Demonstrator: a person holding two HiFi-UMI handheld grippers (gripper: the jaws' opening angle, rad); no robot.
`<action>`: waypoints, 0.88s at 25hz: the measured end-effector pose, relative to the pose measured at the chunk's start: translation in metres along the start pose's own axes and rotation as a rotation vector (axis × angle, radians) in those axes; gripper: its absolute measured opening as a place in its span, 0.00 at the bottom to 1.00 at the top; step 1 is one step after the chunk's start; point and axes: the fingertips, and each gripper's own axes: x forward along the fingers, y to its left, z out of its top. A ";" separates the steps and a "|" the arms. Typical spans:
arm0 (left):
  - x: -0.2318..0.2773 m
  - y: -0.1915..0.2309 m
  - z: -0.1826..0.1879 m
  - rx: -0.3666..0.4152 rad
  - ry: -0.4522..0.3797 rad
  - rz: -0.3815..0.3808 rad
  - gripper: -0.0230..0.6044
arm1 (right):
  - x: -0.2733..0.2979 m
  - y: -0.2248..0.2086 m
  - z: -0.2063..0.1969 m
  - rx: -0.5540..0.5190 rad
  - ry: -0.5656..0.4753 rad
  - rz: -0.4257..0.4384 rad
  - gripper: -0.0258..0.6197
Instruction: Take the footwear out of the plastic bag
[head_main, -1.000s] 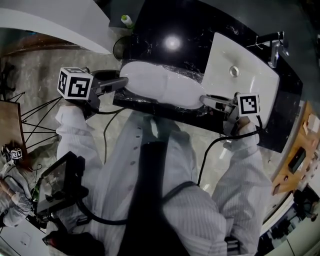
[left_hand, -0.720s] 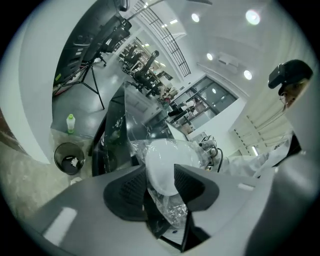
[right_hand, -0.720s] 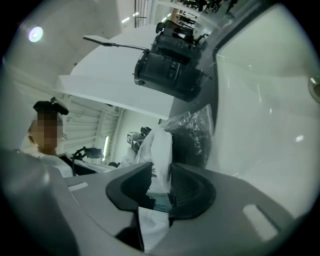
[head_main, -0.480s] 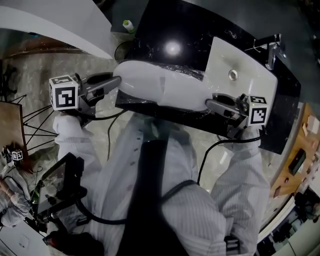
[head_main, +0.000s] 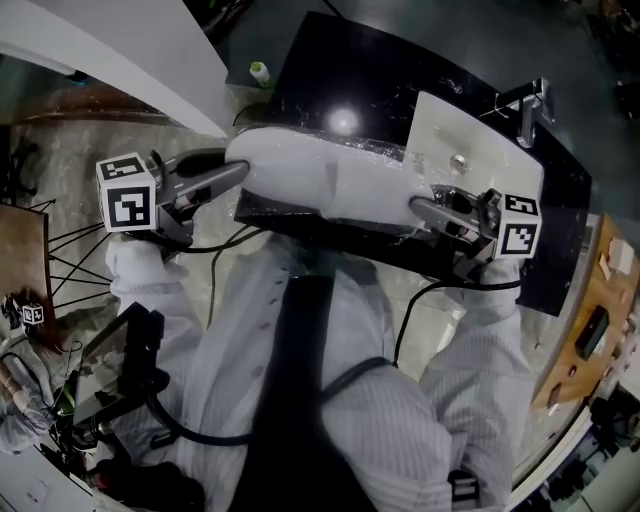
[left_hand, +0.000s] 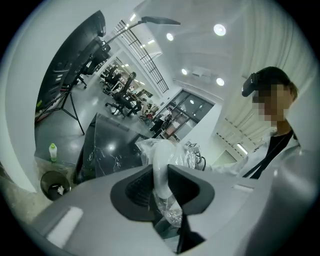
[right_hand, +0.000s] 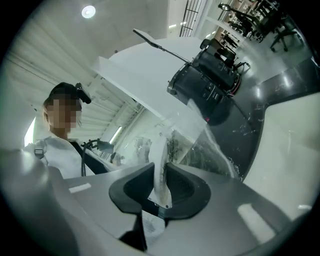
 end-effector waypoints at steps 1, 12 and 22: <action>0.000 -0.002 0.001 0.010 -0.001 -0.003 0.18 | -0.002 0.001 0.002 0.000 -0.007 -0.001 0.17; -0.006 -0.006 0.017 0.059 -0.062 0.049 0.06 | -0.054 0.000 0.011 -0.026 -0.109 -0.085 0.16; -0.035 0.017 0.022 0.065 -0.125 0.221 0.04 | -0.107 -0.007 0.010 -0.046 -0.208 -0.260 0.16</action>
